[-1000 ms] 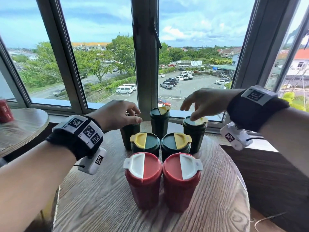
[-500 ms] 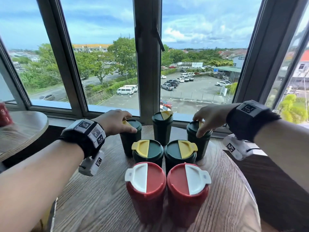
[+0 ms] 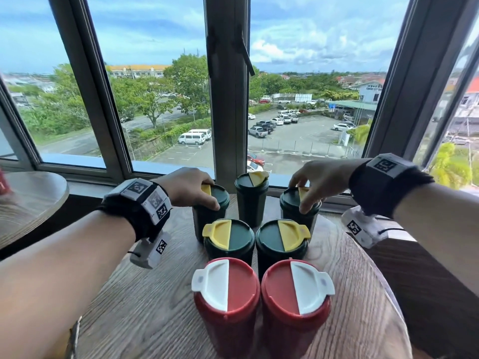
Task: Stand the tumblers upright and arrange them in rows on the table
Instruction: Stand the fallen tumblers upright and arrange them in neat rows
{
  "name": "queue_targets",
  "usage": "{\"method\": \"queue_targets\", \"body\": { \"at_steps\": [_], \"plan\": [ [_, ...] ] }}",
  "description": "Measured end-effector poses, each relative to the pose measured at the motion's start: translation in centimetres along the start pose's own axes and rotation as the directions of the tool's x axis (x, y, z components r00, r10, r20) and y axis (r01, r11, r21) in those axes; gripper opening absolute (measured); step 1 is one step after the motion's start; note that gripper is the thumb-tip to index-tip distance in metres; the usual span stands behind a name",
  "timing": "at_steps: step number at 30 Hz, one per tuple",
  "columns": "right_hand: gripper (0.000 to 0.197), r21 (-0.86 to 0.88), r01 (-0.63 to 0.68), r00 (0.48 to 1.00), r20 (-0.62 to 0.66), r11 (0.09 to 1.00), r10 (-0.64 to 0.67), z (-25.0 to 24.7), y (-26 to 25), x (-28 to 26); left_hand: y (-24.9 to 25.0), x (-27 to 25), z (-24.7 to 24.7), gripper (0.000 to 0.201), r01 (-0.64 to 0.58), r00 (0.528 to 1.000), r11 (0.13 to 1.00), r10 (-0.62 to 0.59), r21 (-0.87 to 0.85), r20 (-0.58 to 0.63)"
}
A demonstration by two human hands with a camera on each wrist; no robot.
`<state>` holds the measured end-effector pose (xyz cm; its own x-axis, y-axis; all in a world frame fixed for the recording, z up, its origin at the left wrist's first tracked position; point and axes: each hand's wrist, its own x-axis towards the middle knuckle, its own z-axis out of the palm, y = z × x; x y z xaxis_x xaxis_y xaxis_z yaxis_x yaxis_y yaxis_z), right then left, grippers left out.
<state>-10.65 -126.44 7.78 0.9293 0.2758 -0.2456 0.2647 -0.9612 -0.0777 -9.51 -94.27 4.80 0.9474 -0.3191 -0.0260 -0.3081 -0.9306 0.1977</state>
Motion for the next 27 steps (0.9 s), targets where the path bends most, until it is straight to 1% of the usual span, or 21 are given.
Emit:
{"method": "queue_targets", "body": {
  "at_steps": [2, 3, 6, 9, 10, 12, 14, 16, 17, 20, 24, 27],
  "plan": [
    [0.074, 0.033, 0.015, 1.000, 0.010, 0.999, -0.016, -0.1, -0.6, 0.4, 1.0, 0.2, -0.3, 0.077, -0.046, 0.998, 0.999, 0.047, -0.029, 0.031],
    [0.075, 0.076, 0.017, 1.000, 0.021, 0.997, -0.019, -0.1, -0.9, 0.7, 1.5, 0.2, -0.3, 0.077, -0.063, 0.997, 0.996, 0.066, -0.055, 0.047],
    [0.066, 0.187, 0.029, 0.999, 0.037, 0.982, -0.036, 0.2, -1.3, 1.5, 2.7, 0.4, -0.1, 0.075, -0.089, 0.991, 0.985, 0.103, -0.147, 0.091],
    [0.078, 0.226, 0.065, 0.997, 0.032, 0.972, -0.074, 0.4, -1.7, 2.3, 3.6, 0.7, 0.3, 0.068, -0.105, 0.985, 0.976, 0.128, -0.192, 0.114],
    [0.079, 0.249, 0.065, 0.996, 0.039, 0.966, -0.077, 0.5, -1.9, 2.4, 3.7, 0.8, 0.4, 0.070, -0.113, 0.983, 0.974, 0.138, -0.197, 0.118],
    [0.073, 0.266, 0.074, 0.994, 0.055, 0.961, -0.092, 0.3, -2.5, 2.2, 4.0, 0.9, 0.6, 0.070, -0.123, 0.980, 0.968, 0.153, -0.219, 0.124],
    [0.069, 0.237, 0.097, 0.992, 0.053, 0.967, -0.112, 0.1, -2.9, 1.8, 4.3, 0.8, 0.6, 0.071, -0.135, 0.977, 0.968, 0.166, -0.213, 0.133],
    [0.070, 0.135, 0.133, 0.990, 0.028, 0.982, -0.138, 0.2, -3.1, 1.7, 4.5, 0.6, 0.6, 0.075, -0.153, 0.975, 0.973, 0.177, -0.171, 0.135],
    [0.071, 0.112, 0.142, 0.989, 0.016, 0.984, -0.144, 0.2, -3.2, 1.6, 4.5, 0.5, 0.6, 0.077, -0.154, 0.975, 0.975, 0.177, -0.161, 0.136],
    [0.070, 0.106, 0.156, 0.987, 0.014, 0.982, -0.159, 0.3, -3.2, 1.4, 4.5, 0.2, 0.6, 0.081, -0.152, 0.975, 0.975, 0.175, -0.159, 0.138],
    [0.067, 0.087, 0.170, 0.985, 0.025, 0.982, -0.173, 0.2, -3.3, 1.1, 4.5, 0.1, 0.7, 0.071, -0.151, 0.976, 0.975, 0.174, -0.161, 0.134],
    [0.067, 0.083, 0.177, 0.983, 0.033, 0.981, -0.181, 0.4, -3.1, 1.2, 4.4, 0.0, 0.8, 0.070, -0.132, 0.975, 0.969, 0.164, -0.209, 0.147]
  ]
}}
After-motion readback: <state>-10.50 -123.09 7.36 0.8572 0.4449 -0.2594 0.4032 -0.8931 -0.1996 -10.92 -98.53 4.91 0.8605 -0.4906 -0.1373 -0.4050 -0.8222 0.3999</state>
